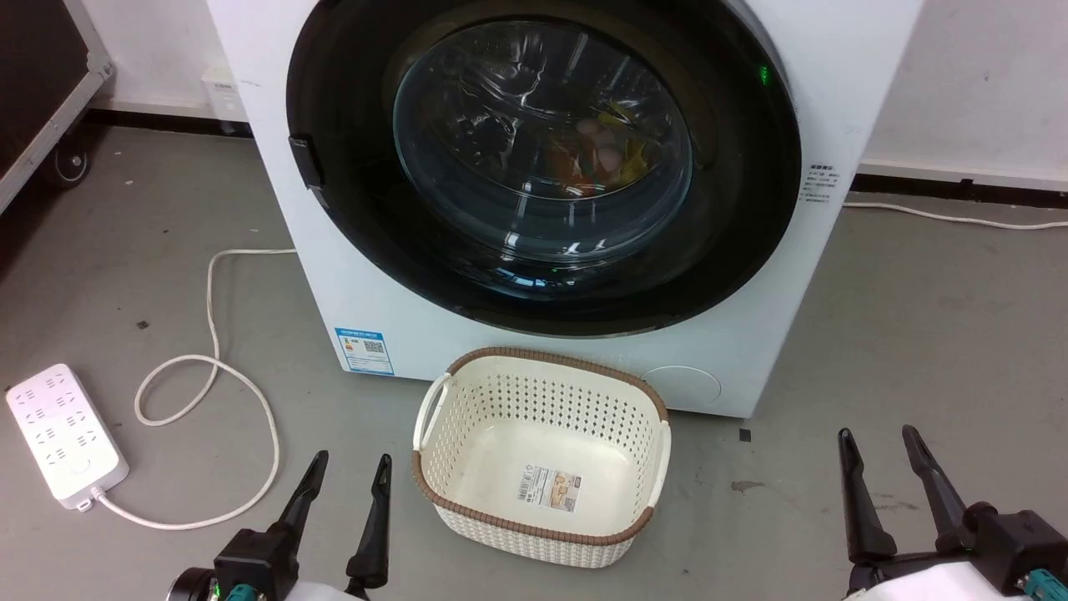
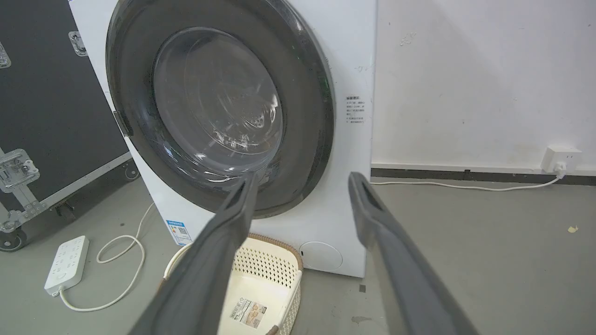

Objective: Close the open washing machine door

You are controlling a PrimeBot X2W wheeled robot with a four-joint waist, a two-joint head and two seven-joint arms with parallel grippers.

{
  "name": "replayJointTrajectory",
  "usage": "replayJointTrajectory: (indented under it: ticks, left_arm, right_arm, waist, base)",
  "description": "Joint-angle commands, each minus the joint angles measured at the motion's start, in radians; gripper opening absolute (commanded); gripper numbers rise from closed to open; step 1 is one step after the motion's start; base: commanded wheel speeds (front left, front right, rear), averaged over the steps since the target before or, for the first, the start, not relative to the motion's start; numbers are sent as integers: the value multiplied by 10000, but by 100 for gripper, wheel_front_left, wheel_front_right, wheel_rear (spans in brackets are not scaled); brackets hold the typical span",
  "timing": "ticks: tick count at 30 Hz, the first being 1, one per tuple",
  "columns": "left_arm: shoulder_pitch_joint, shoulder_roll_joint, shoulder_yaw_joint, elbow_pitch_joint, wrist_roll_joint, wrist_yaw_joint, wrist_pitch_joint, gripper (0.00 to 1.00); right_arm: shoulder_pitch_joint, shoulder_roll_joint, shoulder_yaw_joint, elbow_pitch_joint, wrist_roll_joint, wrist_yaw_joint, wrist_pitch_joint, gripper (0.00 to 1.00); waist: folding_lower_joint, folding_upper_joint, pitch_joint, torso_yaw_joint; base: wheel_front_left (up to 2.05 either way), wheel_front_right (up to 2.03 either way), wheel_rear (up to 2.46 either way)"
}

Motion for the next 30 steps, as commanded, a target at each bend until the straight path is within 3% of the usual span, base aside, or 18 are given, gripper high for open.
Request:
replayJointTrajectory:
  ticks: [1, 3, 4, 30]
  left_arm:
    - [19, 57, -31, -20, 47, 43, -37, 100]
    - [20, 95, -58, -67, 77, 41, -39, 100]
    - [0, 57, -51, -52, 8, 1, 1, 0]
    - [-75, -29, 75, -296, 284, 223, 475, 0]
  right_arm:
    - [152, 34, -4, -25, 11, -6, -44, 100]
    - [153, 35, -4, -23, 14, -6, -44, 100]
    - [33, 0, -2, 2, 1, 0, -1, 0]
    - [-62, 6, 78, -152, -285, 1, 466, 0]
  waist:
    - [0, 0, -3, 17]
    - [0, 0, 7, 43]
    - [0, 0, 7, 45]
    - [1, 0, 31, 20]
  base:
    - [0, 0, 0]
    - [0, 0, 0]
    - [0, 0, 0]
    - [0, 0, 0]
